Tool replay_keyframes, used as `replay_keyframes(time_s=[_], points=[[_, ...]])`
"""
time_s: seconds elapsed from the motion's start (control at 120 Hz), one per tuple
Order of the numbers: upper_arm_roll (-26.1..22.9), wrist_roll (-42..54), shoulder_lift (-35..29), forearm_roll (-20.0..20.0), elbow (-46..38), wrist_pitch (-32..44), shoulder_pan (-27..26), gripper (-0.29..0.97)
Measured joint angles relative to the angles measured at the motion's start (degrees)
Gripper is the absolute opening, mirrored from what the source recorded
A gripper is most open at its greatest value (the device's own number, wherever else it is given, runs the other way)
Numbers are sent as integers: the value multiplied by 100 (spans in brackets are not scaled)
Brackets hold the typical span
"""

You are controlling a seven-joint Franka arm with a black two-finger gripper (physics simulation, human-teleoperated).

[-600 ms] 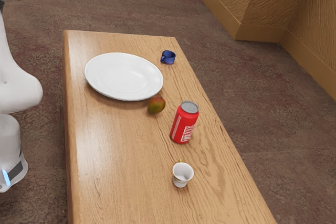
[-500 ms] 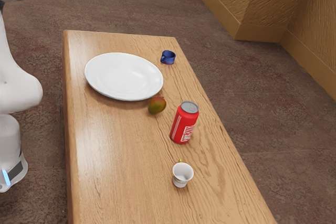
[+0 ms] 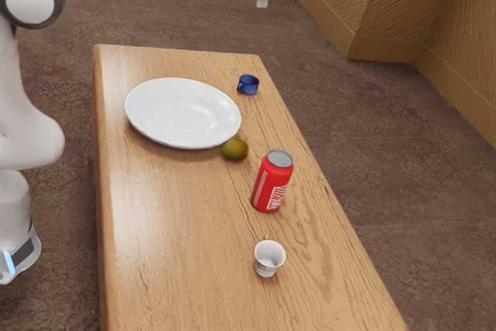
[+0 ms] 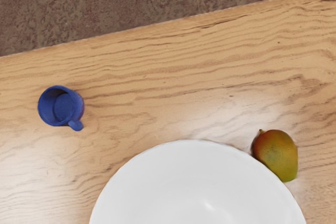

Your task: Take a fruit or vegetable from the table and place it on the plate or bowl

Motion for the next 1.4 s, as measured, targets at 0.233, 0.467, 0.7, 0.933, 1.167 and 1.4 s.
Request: replay_keyframes(time_s=[0.233,0.467,0.7,0.933,1.167,1.4], points=[[-445,162,-785,-220,-1274,208,-856,66],[-816,137,-3295,870,-2811,1026,-872,66],[-298,117,-3282,1918,-3153,1400,-1827,66],[-343,88,-3614,2164,-3724,1530,-1684,66],[-756,244,-3870,2111,-4247,1661,-1363,66],[-731,704,-3896,2120,-4418,1705,-1323,66]])
